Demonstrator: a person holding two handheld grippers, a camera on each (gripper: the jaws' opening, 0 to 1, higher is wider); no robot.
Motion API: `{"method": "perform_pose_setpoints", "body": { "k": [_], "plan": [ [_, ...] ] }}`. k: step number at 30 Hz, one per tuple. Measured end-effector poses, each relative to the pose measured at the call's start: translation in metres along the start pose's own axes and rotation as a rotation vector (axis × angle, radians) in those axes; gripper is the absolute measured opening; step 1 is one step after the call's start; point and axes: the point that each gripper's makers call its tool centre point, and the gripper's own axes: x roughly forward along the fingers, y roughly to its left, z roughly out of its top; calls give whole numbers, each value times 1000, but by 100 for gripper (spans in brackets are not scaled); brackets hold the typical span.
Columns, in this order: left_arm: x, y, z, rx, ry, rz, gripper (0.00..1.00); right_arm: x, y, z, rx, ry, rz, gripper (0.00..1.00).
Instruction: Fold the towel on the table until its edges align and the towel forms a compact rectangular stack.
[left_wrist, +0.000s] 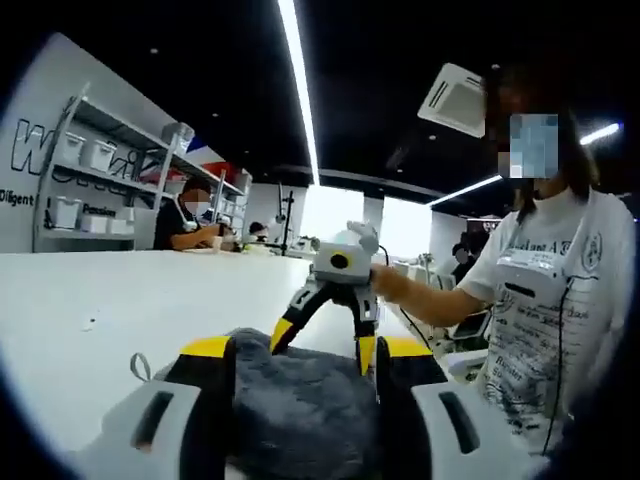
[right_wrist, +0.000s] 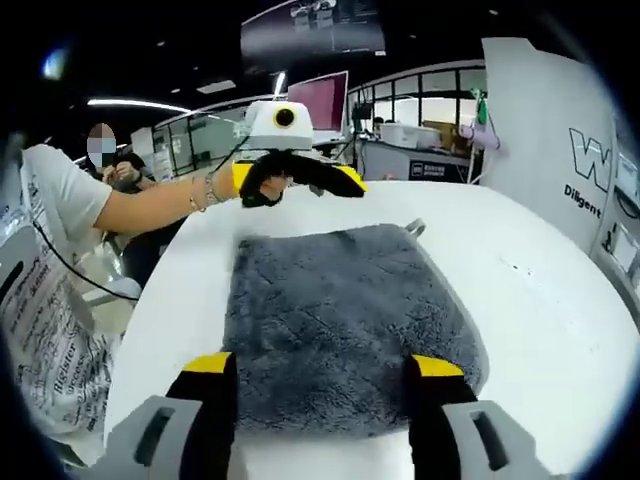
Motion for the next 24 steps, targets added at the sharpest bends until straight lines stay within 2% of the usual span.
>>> {"method": "perform_pose_setpoints", "body": {
  "k": [1, 2, 5, 7, 10, 12, 18, 20, 24],
  "plan": [
    [1, 0, -4, 5, 20, -3, 61, -1, 1, 2, -10, -12, 5, 96],
    [3, 1, -10, 18, 59, -9, 61, -3, -1, -1, -11, -5, -13, 98],
    [7, 1, -33, 60, 188, -28, 61, -7, -2, -8, -23, 6, -23, 97],
    [9, 3, -45, 80, 248, -24, 61, -7, -5, -7, 2, -26, -17, 95],
    [7, 12, -48, 91, 252, -24, 62, -9, -11, -2, 25, -81, -13, 93],
    [5, 16, -50, 99, 251, -20, 63, -8, -15, -2, 21, -86, -17, 92],
    [3, 24, -66, 87, 273, -2, 64, 5, -20, -10, -16, -39, -28, 91],
    [4, 24, -67, 73, 254, 12, 64, 8, -24, -17, -52, 5, -34, 90],
    [4, 25, -68, 68, 243, 39, 64, 12, -30, -20, -82, 24, -25, 89]
  ]
}}
